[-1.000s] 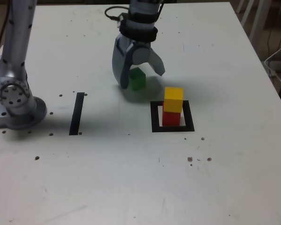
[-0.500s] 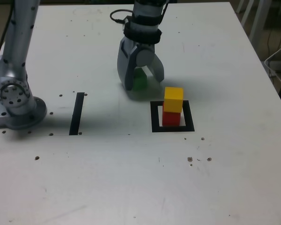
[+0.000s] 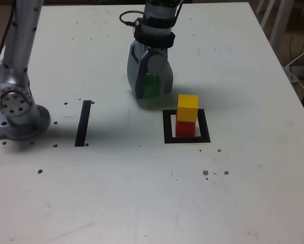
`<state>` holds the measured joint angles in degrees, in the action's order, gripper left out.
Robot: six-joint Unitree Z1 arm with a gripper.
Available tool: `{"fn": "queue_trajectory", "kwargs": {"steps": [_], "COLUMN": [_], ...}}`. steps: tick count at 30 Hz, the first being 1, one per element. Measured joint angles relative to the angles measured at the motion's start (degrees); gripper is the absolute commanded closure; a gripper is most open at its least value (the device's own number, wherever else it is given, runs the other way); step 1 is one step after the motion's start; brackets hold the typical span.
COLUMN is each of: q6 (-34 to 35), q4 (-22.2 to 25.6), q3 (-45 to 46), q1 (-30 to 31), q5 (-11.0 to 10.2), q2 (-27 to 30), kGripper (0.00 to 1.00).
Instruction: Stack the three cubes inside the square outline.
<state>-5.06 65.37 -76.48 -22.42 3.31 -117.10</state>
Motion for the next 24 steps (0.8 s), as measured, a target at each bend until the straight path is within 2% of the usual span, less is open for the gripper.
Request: {"fn": "queue_trajectory", "kwargs": {"steps": [6,11,24], "q6": [-0.18,-0.20,-0.19], "q4": [0.00,0.17,7.06], "q3": [0.27,0.14,-9.02], "q1": [0.30,2.73,10.91], "q5": [-0.21,-1.07,-2.77], "q2": [0.28,2.96,4.83], "kGripper": [0.74,0.74,0.74]}}
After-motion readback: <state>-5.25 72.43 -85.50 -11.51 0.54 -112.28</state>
